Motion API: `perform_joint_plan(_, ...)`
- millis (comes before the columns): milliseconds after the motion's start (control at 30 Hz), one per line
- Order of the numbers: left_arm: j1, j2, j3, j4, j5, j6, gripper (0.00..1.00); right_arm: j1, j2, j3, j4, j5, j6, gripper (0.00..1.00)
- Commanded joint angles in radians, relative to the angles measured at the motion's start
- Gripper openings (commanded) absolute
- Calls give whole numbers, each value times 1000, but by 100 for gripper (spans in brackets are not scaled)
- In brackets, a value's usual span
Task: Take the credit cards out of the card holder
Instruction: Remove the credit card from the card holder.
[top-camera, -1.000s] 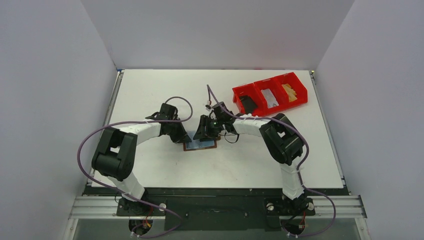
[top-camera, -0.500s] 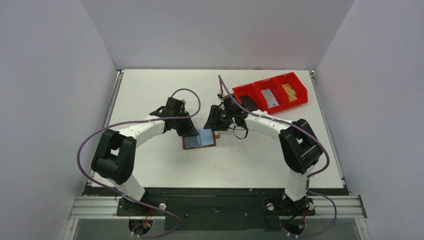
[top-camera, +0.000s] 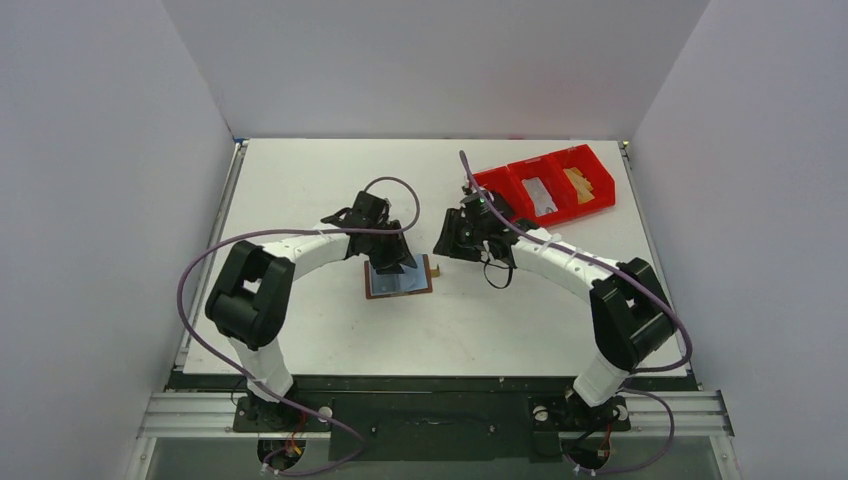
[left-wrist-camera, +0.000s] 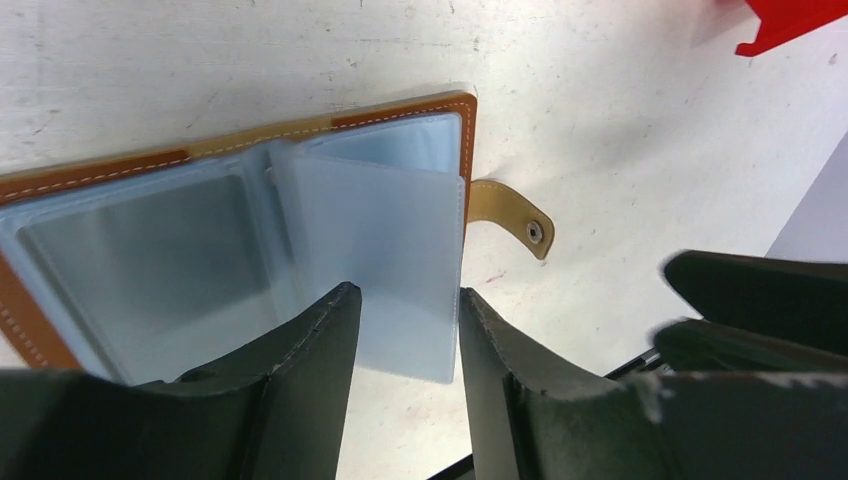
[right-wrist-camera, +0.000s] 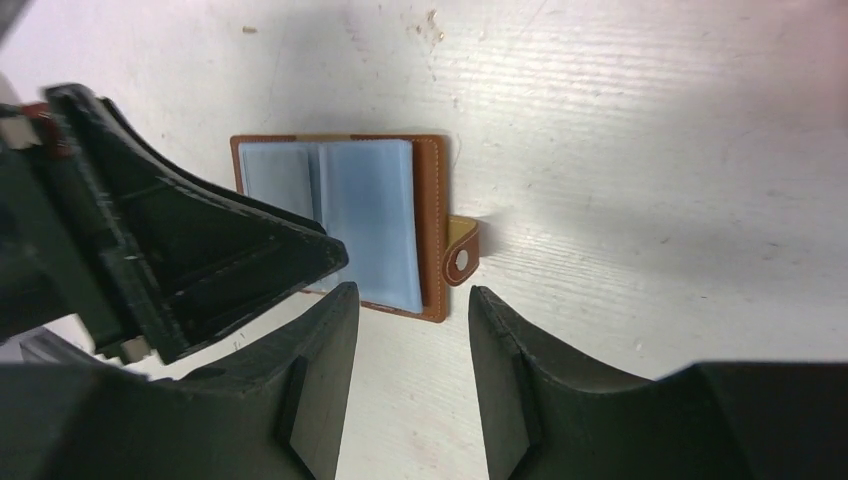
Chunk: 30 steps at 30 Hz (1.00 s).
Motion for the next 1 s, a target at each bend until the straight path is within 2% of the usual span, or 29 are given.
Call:
perform_joint_plan(0,-19,58,50,63,19,-17,42,-9,-71,-13,-2,99,4,41)
perform_joint_plan(167,-32,98,65,86,28,-27,51,-7,-74,-8,-21,104,-4,41)
perform_joint_plan(300,-27,83,75,78,25,-24,53,8,-73,21,-58,132,-26,41)
perform_joint_plan(533,27,-16,74,18,14,3,54,51,-38,87,-94,153,-36,41)
perform_joint_plan(967,194,-210,-82,-43,-24,23,54,192,114,312,-184,187,-62,41)
